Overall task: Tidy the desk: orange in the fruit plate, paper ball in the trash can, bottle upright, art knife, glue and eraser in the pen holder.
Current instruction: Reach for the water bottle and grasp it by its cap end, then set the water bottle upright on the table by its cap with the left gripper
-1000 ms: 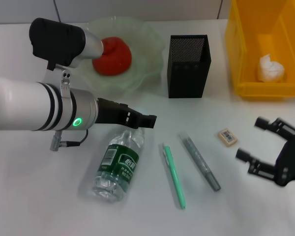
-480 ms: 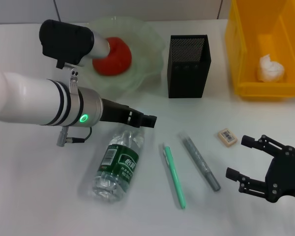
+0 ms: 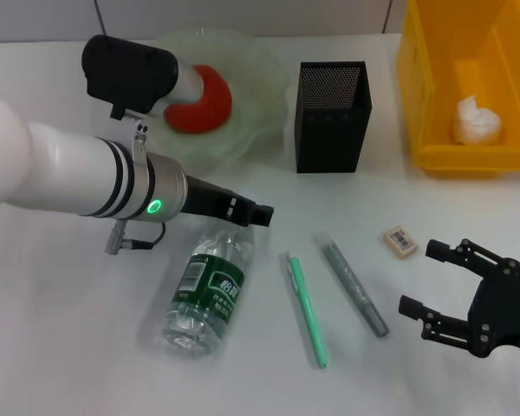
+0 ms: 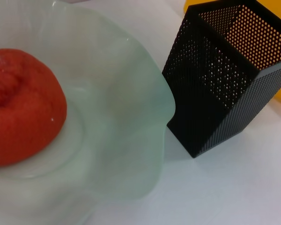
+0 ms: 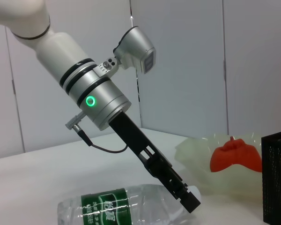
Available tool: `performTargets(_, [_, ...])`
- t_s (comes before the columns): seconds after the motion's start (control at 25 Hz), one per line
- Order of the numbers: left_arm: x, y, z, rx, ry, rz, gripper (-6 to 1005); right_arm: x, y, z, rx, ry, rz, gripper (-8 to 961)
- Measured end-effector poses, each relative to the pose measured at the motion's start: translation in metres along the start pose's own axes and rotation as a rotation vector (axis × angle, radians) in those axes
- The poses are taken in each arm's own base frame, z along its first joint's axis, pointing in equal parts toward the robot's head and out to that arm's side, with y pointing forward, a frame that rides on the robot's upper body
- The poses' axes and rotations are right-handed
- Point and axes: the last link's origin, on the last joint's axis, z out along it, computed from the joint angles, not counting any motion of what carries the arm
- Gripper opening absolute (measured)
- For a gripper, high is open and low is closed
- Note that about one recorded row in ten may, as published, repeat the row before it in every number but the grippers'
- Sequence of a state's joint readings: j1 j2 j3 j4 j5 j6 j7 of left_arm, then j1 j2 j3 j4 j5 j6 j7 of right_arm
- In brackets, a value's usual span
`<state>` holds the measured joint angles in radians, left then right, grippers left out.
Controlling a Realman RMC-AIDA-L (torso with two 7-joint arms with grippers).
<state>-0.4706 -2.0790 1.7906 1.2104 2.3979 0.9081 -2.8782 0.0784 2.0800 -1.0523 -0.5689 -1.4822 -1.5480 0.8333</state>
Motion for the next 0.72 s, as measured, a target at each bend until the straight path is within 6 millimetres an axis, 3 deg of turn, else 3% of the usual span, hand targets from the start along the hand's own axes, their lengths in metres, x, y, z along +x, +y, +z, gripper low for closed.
performTargets(0.44, [0.002, 0.002, -0.001, 0.013, -0.028, 0.060, 620, -0.001, -0.001, 0.000, 0.007, -0.003, 0.028, 837])
performTargets(0.52, [0.003, 0.004, -0.004, 0.009, -0.019, 0.082, 453, -0.001, -0.002, -0.002, 0.014, -0.008, 0.028, 837])
performTargets(0.68, [0.004, 0.006, -0.009, -0.001, -0.024, 0.117, 444, -0.002, -0.003, -0.003, 0.018, -0.012, 0.030, 837])
performTargets(0.72, [0.004, 0.006, -0.018, -0.024, -0.020, 0.174, 442, -0.002, -0.002, -0.003, 0.019, -0.013, 0.032, 837])
